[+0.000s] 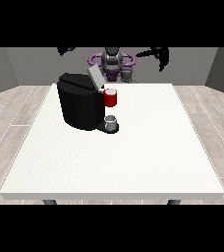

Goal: Insert the coffee pod into the coffee machine and close the lid

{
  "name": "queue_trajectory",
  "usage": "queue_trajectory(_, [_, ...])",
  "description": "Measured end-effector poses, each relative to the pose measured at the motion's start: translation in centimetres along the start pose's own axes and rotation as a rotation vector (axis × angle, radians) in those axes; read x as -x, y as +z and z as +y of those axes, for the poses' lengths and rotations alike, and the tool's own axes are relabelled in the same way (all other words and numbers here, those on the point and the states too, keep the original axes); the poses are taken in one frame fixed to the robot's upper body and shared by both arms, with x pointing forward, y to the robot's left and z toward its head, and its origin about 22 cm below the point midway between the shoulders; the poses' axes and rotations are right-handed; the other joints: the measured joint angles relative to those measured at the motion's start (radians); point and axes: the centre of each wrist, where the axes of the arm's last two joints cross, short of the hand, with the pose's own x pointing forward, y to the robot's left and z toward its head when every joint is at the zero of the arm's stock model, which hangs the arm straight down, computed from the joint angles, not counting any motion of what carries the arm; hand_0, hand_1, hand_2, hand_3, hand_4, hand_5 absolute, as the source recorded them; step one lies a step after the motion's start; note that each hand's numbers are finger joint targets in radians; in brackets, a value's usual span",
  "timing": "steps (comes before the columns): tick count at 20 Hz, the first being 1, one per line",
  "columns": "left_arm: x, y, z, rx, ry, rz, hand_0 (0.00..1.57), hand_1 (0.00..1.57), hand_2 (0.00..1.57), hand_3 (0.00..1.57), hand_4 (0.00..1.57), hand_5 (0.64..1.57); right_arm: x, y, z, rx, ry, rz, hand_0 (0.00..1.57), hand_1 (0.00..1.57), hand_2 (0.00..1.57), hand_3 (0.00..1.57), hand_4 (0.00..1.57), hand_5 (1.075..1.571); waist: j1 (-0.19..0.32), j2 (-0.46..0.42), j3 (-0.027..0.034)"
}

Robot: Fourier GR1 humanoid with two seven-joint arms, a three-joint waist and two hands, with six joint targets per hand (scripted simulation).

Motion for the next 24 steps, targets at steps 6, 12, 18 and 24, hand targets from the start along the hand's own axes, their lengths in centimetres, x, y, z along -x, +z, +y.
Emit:
queue_trajectory(6, [1.0,1.2,-1.4,0.013,0.098,-0.008,0.00,0.00,0.00,0.00,0.14,1.571,-1.2,-1.2,0.3,-0.058,0.040,-0.014,0.00,0.00,0.00,0.00,0.24,1.571,0.063,0.003,0.0004])
queue_trajectory(12, [1.8,3.0,-2.0,0.016,0.159,-0.014,0.00,0.00,0.00,0.00,0.20,1.571,-1.4,-1.9,1.6,-0.098,0.072,-0.016,0.00,0.00,0.00,0.00,0.00,1.571,0.101,0.019,0.0004])
queue_trajectory(18, [0.4,4.1,-1.8,0.009,0.158,-0.076,0.00,0.00,0.00,0.00,0.00,1.571,-1.0,-3.2,1.4,-0.103,0.042,-0.026,0.00,0.00,0.00,0.00,0.00,1.571,0.118,0.085,0.0007])
queue_trajectory(24, [-0.1,5.8,-2.3,-0.016,0.186,-0.094,0.00,0.00,0.00,0.00,0.00,1.571,-0.7,-4.8,0.4,-0.092,0.025,-0.014,0.00,0.00,0.00,0.00,0.00,1.571,0.132,0.135,0.0007])
